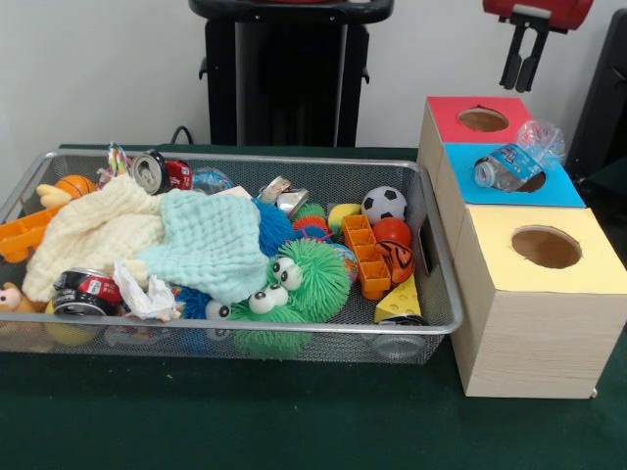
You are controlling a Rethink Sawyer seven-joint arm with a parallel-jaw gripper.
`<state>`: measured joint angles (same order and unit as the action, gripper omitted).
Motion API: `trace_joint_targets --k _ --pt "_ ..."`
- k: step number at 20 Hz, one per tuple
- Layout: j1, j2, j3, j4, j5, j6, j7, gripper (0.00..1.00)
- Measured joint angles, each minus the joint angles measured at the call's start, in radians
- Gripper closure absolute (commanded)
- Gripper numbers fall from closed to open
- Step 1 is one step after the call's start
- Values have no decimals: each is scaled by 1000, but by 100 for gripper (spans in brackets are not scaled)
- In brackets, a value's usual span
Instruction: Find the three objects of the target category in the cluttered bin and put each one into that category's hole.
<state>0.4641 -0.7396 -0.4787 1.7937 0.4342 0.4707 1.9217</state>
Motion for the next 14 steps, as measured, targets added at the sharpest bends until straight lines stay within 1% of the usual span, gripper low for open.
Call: trace_joint_targets --k 6,14 --pt "0 1 0 -1 0 0 0 100" --pt "4 33 0 -26 3 0 1 100"
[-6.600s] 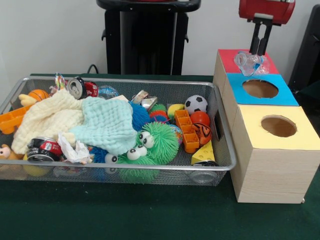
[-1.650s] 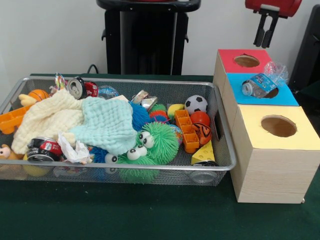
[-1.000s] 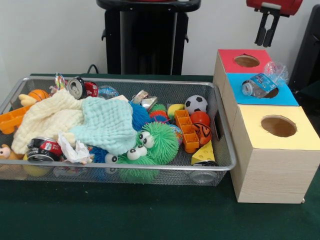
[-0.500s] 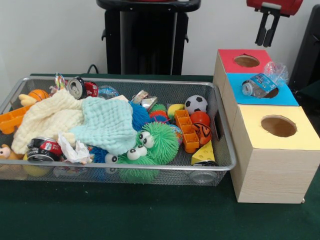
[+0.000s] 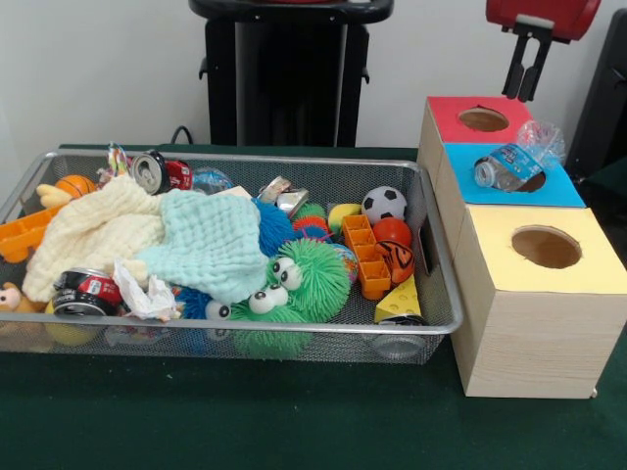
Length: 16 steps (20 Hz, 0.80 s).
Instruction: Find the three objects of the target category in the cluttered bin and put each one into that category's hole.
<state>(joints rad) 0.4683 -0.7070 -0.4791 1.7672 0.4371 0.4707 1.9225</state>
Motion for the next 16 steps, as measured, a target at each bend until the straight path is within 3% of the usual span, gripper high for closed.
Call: trace_joint_targets --k 16 --pt "52 62 0 -14 30 0 43 100"
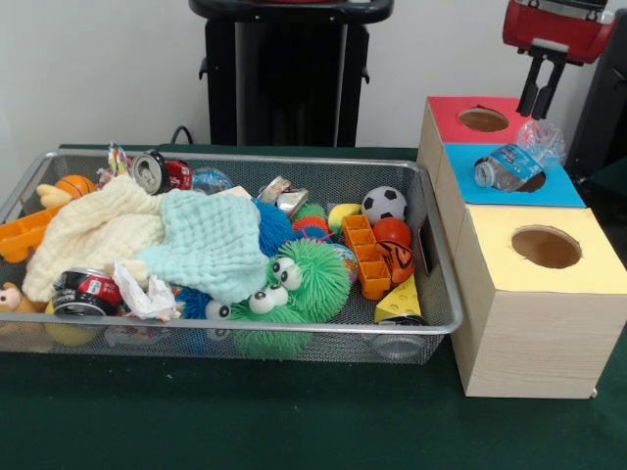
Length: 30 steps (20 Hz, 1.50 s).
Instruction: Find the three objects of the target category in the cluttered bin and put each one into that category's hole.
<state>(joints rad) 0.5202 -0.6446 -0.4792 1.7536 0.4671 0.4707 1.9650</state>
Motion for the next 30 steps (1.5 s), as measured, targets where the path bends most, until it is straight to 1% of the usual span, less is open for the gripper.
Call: trace_joint_targets --k 10,30 --pt "4 10 0 0 3 0 36 100" --pt "-13 11 0 0 3 0 36 100"
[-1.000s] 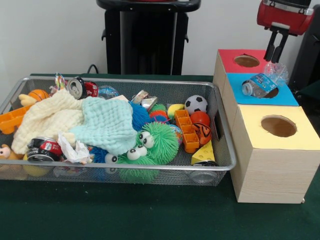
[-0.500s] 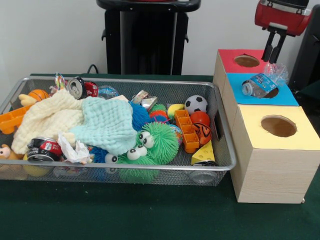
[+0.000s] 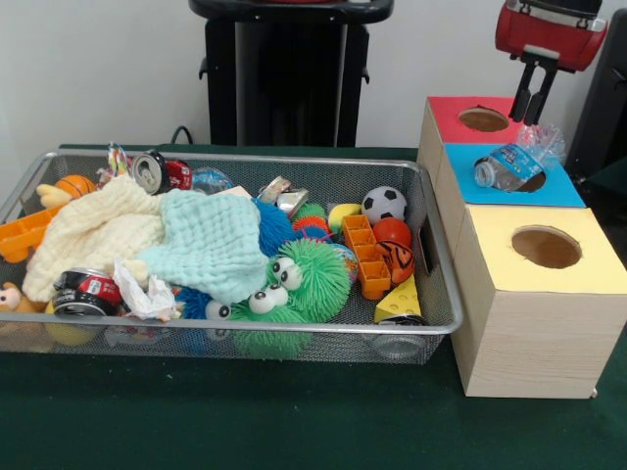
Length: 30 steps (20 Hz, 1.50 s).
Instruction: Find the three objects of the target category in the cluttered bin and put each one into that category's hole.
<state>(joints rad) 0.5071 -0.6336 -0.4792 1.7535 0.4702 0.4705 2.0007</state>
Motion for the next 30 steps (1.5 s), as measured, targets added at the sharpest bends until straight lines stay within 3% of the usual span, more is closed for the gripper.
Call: trace_joint_targets --k 30 --pt "-3 6 7 8 4 -126 1 100"
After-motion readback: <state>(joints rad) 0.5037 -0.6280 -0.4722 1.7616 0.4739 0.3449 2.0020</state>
